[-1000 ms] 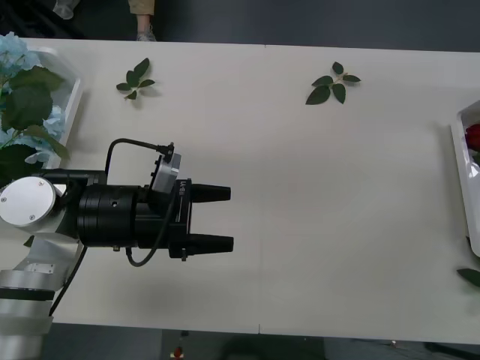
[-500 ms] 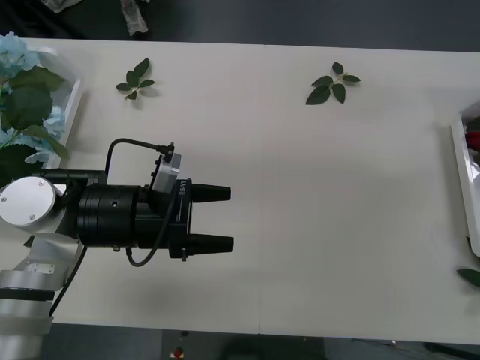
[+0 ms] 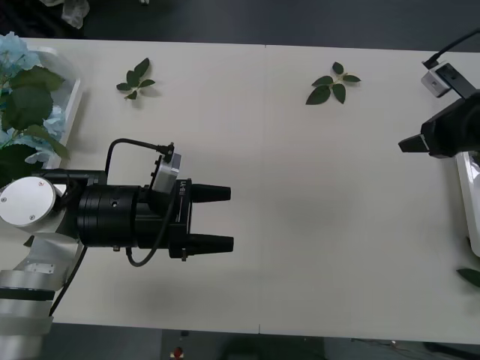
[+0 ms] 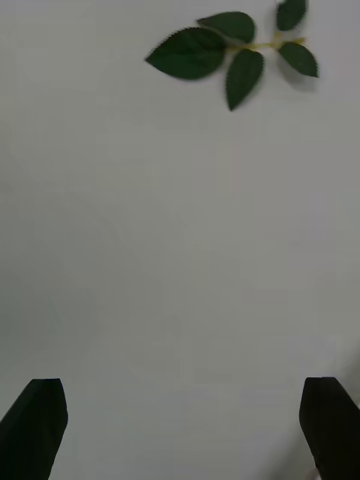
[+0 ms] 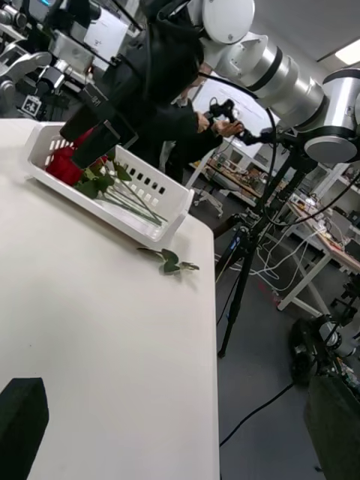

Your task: Put the red flowers into the right box and the blue flowers into the left box

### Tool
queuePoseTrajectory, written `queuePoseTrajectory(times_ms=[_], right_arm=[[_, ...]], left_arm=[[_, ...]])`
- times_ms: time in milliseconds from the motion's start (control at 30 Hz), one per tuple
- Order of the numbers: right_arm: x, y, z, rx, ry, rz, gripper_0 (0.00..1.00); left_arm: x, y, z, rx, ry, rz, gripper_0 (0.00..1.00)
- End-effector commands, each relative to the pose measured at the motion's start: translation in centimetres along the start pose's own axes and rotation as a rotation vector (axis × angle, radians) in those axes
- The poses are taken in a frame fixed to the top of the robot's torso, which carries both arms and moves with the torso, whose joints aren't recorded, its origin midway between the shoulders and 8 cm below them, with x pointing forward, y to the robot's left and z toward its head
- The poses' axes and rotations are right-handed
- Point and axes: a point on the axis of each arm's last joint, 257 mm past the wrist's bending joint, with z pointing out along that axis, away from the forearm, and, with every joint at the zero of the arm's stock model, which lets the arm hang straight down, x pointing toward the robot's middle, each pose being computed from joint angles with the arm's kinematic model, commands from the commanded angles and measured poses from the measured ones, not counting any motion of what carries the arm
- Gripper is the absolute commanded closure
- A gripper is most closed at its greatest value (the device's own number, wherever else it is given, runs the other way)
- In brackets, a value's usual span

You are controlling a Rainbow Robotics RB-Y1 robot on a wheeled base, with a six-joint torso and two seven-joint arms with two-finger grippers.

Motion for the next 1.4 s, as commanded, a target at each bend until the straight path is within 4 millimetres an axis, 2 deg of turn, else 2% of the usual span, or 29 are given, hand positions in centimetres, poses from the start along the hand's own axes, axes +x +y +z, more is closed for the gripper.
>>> queuePoseTrajectory(times_ms=[33,300,467,800,967,1167,1400], right_arm=[[-2.7,2.5,-2.0,-0.051,-0.051,-0.199,0.09],[-3.3,8.6,-2.0,-0.203,-0.092,-0.431,0.09],[-3.5,11.2,-1.9,-0.258,-0.116,-0.570,0.09],[-4.3,13.8,-1.4,-0.299,-0.182,-0.832,0.09],[-4.0,14.5,-0.8,-0.323,-0.194,-0.946,0.09],[-2.8,15.1,0.1,-0.404,-0.150,-0.909,0.09],[-0.8,16.8,1.2,-0.515,-0.091,-0.891,0.09]], left_arm=[[-0.5,-0.8,0.2,0.017,0.000,0.057,0.00],[-0.5,-0.8,0.2,0.017,0.000,0.057,0.00],[-0.5,-0.8,0.2,0.017,0.000,0.057,0.00],[-0.5,-0.8,0.2,0.017,0.000,0.057,0.00],[-0.5,-0.8,0.2,0.017,0.000,0.057,0.00],[-0.5,-0.8,0.2,0.017,0.000,0.057,0.00],[-0.5,-0.8,0.2,0.017,0.000,0.057,0.00]])
